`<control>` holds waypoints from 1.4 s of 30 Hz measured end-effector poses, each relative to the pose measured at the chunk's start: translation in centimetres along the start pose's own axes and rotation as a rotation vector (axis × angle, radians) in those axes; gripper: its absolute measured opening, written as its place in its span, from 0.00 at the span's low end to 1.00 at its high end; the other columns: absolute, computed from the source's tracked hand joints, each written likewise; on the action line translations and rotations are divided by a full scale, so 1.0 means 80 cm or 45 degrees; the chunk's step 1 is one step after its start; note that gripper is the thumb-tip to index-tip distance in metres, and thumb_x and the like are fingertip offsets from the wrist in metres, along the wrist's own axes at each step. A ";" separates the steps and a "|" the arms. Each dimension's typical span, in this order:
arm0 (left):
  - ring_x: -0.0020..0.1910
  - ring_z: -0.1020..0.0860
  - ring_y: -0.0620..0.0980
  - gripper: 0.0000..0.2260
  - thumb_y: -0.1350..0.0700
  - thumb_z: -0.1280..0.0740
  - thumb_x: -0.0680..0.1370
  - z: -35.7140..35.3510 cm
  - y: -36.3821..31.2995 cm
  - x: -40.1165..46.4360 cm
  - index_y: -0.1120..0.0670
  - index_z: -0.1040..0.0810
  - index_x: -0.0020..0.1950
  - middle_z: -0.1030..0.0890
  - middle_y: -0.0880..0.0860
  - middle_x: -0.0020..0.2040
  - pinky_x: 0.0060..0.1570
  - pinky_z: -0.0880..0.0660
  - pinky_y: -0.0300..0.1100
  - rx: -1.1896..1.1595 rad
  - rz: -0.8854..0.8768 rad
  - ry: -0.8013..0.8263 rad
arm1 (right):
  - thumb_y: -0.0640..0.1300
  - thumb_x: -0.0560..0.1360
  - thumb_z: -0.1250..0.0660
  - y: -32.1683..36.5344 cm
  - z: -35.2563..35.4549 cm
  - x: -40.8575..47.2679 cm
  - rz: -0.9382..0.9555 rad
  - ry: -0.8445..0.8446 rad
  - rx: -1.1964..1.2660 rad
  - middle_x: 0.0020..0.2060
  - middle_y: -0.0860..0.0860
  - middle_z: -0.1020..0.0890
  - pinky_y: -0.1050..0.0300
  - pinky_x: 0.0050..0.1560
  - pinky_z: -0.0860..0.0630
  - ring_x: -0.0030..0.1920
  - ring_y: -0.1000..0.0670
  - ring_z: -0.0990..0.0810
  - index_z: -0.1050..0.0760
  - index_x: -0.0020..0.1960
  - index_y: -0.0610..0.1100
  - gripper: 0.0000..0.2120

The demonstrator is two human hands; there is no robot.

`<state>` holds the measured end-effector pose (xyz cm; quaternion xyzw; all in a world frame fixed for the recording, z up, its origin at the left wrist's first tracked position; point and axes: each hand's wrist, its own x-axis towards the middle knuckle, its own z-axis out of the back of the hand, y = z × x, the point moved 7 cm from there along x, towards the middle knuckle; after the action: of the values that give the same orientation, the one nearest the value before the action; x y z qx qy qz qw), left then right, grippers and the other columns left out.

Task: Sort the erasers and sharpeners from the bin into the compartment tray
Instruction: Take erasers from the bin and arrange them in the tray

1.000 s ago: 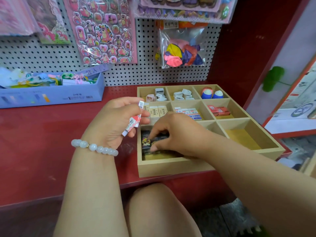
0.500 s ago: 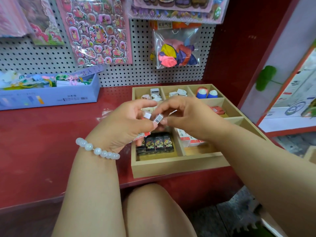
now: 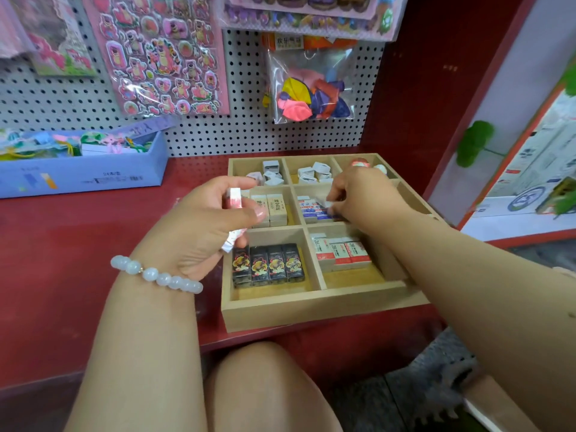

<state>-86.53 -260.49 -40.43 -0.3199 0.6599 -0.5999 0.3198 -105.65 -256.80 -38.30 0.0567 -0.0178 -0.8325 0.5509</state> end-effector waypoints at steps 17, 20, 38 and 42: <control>0.46 0.18 0.55 0.21 0.77 0.41 0.73 -0.014 0.001 0.001 0.62 0.29 0.64 0.21 0.63 0.52 0.44 0.18 0.45 -0.353 0.030 0.062 | 0.44 0.75 0.31 0.043 -0.004 -0.043 0.310 -0.048 1.163 0.40 0.51 0.16 0.64 0.42 0.25 0.36 0.58 0.23 0.18 0.51 0.46 0.06; 0.43 0.17 0.50 0.22 0.75 0.37 0.73 -0.015 -0.002 0.000 0.61 0.29 0.64 0.19 0.59 0.49 0.44 0.19 0.43 -0.184 -0.019 0.077 | 0.41 0.74 0.30 0.056 -0.010 -0.045 0.328 0.038 1.324 0.38 0.50 0.17 0.64 0.36 0.26 0.32 0.59 0.22 0.18 0.51 0.43 0.07; 0.40 0.18 0.47 0.10 0.65 0.33 0.76 -0.048 -0.021 -0.010 0.49 0.21 0.49 0.14 0.46 0.43 0.39 0.22 0.43 0.494 -0.272 0.080 | 0.41 0.65 0.25 -0.075 -0.003 -0.088 -0.388 -0.328 0.941 0.29 0.43 0.17 0.44 0.45 0.19 0.35 0.43 0.17 0.23 0.29 0.41 0.10; 0.43 0.17 0.46 0.06 0.61 0.31 0.76 -0.054 -0.025 -0.015 0.51 0.20 0.48 0.14 0.46 0.42 0.49 0.21 0.43 0.555 -0.323 0.062 | 0.44 0.69 0.30 -0.064 -0.027 -0.084 -0.425 -0.226 0.781 0.36 0.42 0.16 0.46 0.45 0.18 0.40 0.42 0.16 0.21 0.41 0.38 0.08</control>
<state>-89.25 -257.14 -38.06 -0.3090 0.4772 -0.7709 0.2873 -107.50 -248.55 -40.39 0.1488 -0.3051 -0.8686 0.3610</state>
